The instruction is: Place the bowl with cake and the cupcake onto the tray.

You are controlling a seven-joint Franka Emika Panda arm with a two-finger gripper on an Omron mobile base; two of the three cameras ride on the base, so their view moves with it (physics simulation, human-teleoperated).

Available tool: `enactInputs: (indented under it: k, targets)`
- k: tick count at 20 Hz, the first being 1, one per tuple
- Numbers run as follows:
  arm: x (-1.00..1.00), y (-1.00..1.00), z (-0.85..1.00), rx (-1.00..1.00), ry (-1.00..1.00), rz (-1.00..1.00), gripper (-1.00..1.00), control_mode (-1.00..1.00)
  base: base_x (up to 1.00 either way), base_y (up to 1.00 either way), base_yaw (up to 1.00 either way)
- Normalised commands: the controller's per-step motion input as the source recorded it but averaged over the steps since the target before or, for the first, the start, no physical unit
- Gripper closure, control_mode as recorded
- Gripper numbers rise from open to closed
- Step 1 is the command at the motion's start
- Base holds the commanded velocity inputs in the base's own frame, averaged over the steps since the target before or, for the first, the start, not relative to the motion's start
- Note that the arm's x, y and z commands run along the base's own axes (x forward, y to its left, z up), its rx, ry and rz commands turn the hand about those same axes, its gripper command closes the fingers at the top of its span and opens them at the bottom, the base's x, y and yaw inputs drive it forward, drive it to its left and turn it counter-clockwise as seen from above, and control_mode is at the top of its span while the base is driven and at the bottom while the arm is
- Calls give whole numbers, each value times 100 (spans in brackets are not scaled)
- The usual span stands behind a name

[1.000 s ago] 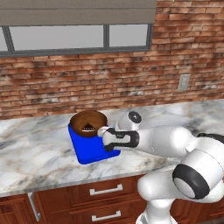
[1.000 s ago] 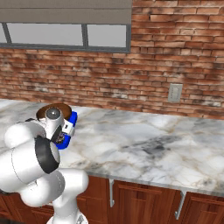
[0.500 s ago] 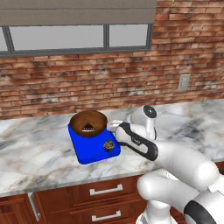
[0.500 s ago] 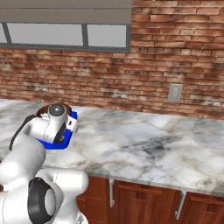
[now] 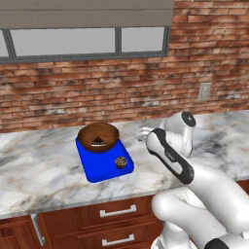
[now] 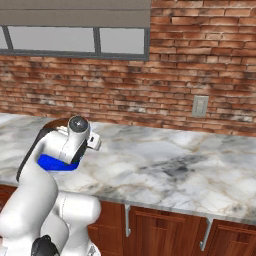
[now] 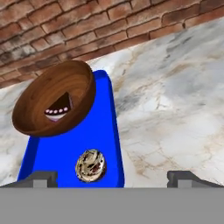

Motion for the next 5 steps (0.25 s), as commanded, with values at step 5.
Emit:
enactInputs:
  k: [5]
  targets:
    - [-3, -57, 18, 5, 0, 0, -100, -100, 0, 0, 0]
